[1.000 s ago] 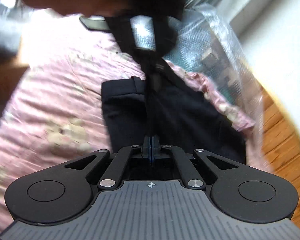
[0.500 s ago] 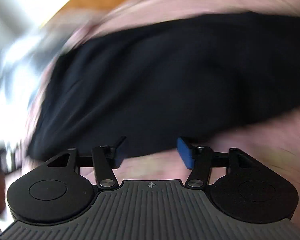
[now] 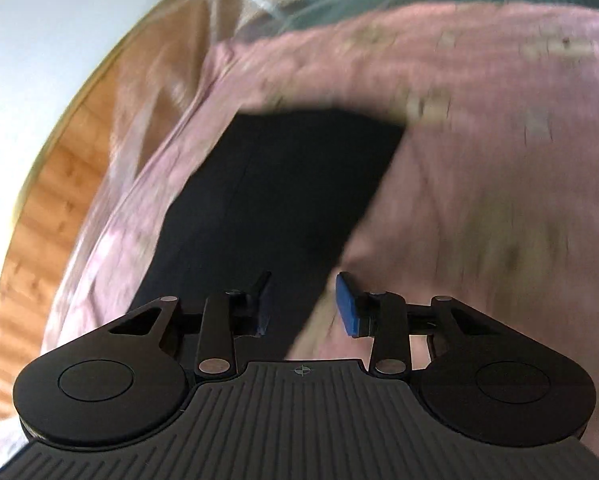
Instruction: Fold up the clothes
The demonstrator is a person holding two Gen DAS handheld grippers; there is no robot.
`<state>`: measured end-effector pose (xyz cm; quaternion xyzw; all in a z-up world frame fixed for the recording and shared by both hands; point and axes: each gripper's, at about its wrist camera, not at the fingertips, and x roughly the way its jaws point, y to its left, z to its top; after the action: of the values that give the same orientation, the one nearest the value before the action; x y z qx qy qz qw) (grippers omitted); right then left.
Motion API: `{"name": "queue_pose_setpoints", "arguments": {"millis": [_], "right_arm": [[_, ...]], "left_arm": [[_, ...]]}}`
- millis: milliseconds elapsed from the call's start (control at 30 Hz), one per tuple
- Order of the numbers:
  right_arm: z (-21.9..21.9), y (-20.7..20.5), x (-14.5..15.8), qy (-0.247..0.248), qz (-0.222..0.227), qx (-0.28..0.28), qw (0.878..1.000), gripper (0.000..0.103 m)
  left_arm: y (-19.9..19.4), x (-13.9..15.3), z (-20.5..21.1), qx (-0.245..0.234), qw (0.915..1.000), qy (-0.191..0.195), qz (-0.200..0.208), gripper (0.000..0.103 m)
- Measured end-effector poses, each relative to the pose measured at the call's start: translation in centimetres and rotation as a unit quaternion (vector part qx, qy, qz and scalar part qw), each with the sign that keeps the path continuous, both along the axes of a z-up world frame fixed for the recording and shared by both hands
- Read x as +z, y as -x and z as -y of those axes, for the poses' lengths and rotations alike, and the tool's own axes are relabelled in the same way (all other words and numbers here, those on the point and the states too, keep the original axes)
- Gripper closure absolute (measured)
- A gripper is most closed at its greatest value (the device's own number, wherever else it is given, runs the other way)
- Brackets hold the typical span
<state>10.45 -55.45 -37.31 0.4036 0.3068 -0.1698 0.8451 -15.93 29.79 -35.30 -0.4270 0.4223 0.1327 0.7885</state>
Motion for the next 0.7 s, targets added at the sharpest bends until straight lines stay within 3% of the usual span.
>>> {"name": "queue_pose_setpoints", "arguments": {"millis": [33,133,267,433,500,567,633,667,700], "right_arm": [[0.5,-0.9,-0.1,0.007,-0.002,-0.004,1.000,0.066],[2.2,-3.1,1.4,0.034,0.004,0.011,0.999,0.102],[3.4,-4.7,6.2,0.099,0.045,0.027,0.994,0.103],[6.1,-5.8,4.4,0.088,-0.019,0.042,0.995,0.103],[6.5,-5.7,3.5,0.069,-0.023,0.058,0.996,0.103],[7.0,-4.8,3.0,0.051,-0.018,0.055,0.997,0.091],[7.7,-4.5,2.5,0.027,-0.005,0.053,0.998,0.086],[7.9,-4.5,2.3,0.015,0.004,0.051,0.999,0.071],[8.2,-4.6,2.5,0.003,0.017,0.049,0.999,0.063]], "left_arm": [[0.0,0.0,0.1,0.000,1.0000,-0.002,-0.002,0.099],[-0.5,0.4,0.4,-0.002,0.9998,-0.014,-0.013,0.100],[-0.5,0.9,0.8,0.003,0.9993,-0.028,-0.023,0.101],[-0.7,1.0,1.4,0.009,0.9987,-0.042,-0.028,0.100],[-0.7,1.0,1.5,0.009,0.9984,-0.045,-0.032,0.099],[-0.9,1.1,1.6,0.010,0.9982,-0.048,-0.035,0.099],[-1.0,1.1,1.7,0.013,0.9979,-0.051,-0.039,0.099],[-1.0,1.1,1.7,0.014,0.9977,-0.053,-0.040,0.099],[-1.1,1.1,1.8,0.016,0.9975,-0.054,-0.041,0.099]]}}
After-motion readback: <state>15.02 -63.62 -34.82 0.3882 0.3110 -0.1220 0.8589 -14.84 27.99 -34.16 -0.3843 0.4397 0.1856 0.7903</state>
